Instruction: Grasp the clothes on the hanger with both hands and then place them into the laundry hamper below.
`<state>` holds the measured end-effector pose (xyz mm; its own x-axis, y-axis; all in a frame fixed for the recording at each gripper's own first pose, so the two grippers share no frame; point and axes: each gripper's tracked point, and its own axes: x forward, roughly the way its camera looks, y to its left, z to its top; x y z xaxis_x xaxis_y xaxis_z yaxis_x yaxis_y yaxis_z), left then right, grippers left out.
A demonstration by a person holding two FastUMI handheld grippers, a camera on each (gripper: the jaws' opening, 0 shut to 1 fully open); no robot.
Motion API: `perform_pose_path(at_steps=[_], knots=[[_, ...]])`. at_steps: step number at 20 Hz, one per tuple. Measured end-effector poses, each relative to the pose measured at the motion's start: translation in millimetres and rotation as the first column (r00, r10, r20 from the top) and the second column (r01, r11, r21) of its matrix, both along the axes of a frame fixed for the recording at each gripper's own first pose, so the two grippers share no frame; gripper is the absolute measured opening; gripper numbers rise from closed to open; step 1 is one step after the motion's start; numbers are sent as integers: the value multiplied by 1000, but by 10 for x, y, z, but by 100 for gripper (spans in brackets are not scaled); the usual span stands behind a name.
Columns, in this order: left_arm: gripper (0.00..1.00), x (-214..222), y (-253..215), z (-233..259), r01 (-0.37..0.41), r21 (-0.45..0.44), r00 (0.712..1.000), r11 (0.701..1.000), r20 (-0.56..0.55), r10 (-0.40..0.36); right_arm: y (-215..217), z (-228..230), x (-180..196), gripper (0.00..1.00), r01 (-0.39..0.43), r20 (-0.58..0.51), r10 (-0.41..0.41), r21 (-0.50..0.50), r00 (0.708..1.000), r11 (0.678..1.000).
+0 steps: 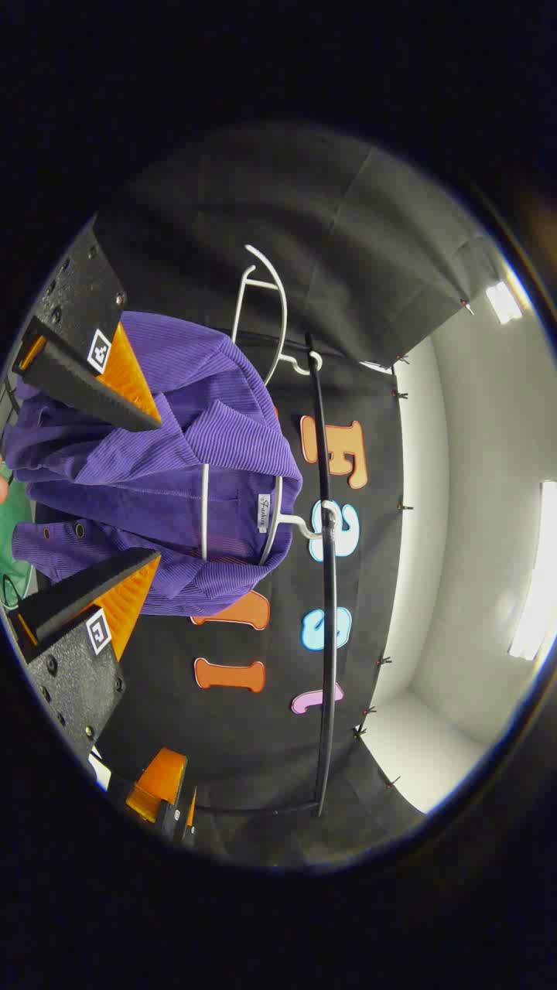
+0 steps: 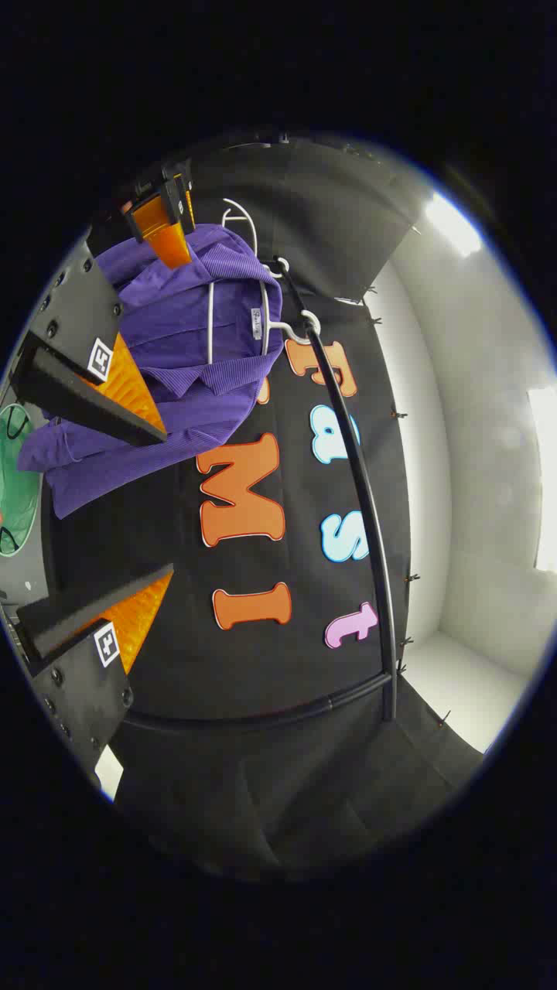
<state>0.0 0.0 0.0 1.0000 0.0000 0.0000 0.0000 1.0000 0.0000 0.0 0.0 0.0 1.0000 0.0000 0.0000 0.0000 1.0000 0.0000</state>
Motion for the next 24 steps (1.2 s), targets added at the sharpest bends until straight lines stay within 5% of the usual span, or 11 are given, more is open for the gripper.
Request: perform_pose_path(at_steps=[12, 24], knots=[[92, 191, 39, -204, 71, -30, 997, 997, -34, -73, 170, -74, 64, 97, 46, 9, -45, -30, 999, 998], [95, 93, 302, -218, 15, 10, 999, 1000, -35, -15, 180, -235, 206, 97, 36, -27, -36, -7, 999, 999]])
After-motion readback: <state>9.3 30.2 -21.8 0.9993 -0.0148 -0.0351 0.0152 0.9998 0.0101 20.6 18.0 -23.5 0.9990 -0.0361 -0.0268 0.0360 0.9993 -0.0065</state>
